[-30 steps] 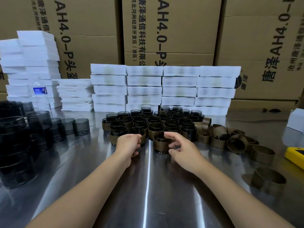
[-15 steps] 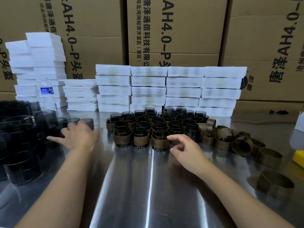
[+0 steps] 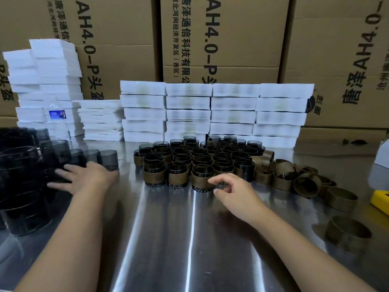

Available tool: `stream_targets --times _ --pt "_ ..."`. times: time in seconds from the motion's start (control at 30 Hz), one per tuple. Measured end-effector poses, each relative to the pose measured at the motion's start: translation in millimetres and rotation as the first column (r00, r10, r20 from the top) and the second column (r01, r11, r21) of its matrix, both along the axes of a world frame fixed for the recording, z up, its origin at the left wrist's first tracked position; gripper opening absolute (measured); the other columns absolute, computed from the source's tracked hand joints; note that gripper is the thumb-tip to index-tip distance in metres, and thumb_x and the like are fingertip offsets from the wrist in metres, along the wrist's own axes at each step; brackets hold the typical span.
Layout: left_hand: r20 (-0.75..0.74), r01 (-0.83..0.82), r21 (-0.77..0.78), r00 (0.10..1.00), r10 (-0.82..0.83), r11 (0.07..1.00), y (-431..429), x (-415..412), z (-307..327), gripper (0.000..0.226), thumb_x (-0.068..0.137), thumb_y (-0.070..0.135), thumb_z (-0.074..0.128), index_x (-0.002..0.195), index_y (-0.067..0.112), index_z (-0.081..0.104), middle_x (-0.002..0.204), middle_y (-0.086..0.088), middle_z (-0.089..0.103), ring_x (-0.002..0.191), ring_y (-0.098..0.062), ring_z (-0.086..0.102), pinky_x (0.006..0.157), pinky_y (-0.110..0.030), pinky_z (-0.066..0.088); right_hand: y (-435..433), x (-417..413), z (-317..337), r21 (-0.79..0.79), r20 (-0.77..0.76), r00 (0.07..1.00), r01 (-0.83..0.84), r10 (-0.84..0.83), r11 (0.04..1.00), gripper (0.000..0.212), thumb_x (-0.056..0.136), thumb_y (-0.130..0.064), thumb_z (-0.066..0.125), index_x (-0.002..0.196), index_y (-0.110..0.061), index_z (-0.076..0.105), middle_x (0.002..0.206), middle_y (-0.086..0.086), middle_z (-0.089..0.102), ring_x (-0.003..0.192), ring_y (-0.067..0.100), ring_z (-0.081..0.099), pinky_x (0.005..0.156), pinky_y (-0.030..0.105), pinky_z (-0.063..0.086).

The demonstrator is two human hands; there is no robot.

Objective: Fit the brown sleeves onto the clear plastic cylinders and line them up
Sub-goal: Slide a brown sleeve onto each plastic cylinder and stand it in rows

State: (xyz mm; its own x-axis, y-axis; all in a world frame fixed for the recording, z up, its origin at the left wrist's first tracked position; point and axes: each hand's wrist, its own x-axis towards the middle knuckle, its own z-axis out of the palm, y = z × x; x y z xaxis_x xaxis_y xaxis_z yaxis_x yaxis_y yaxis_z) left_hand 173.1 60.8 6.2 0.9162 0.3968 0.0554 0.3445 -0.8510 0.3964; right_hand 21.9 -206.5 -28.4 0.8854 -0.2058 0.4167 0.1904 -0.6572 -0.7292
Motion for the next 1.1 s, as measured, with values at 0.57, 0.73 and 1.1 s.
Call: stream_targets --times 0.57,0.73,1.1 --pt "-0.044 0.017 -0.049 0.999 -0.019 0.999 21 -18 18 0.034 0.089 0.046 0.053 0.101 0.017 0.067 0.122 -0.014 0.06 0.129 -0.041 0.042 0.11 -0.071 0.0 3 0 0 -0.008 -0.039 0.999 -0.006 0.005 1.0 0.03 0.087 -0.01 0.061 0.085 -0.04 0.063 0.096 -0.013 0.061 0.07 0.004 0.056 0.063 0.005 0.039" --pt "-0.072 0.045 -0.038 0.996 -0.048 0.998 23 -17 12 0.039 0.087 0.051 0.054 0.098 0.015 0.065 0.117 -0.011 0.061 0.124 -0.041 0.046 0.11 -0.069 0.005 5 -1 0 -0.001 -0.035 0.999 -0.011 0.011 1.0 0.033 0.087 -0.01 0.061 0.082 -0.042 0.062 0.094 -0.013 0.061 0.069 0.007 0.056 0.062 0.004 0.039" --pt "-0.058 0.099 0.026 0.994 -0.098 0.995 7 -17 11 0.045 0.087 0.058 0.052 0.108 0.018 0.056 0.11 -0.008 0.055 0.114 -0.036 0.049 0.107 -0.051 0.023 5 -1 2 -0.034 -0.052 0.999 -0.007 0.005 0.999 0.03 0.088 -0.011 0.06 0.084 -0.042 0.062 0.089 -0.013 0.059 0.072 0.005 0.056 0.064 0.005 0.039"
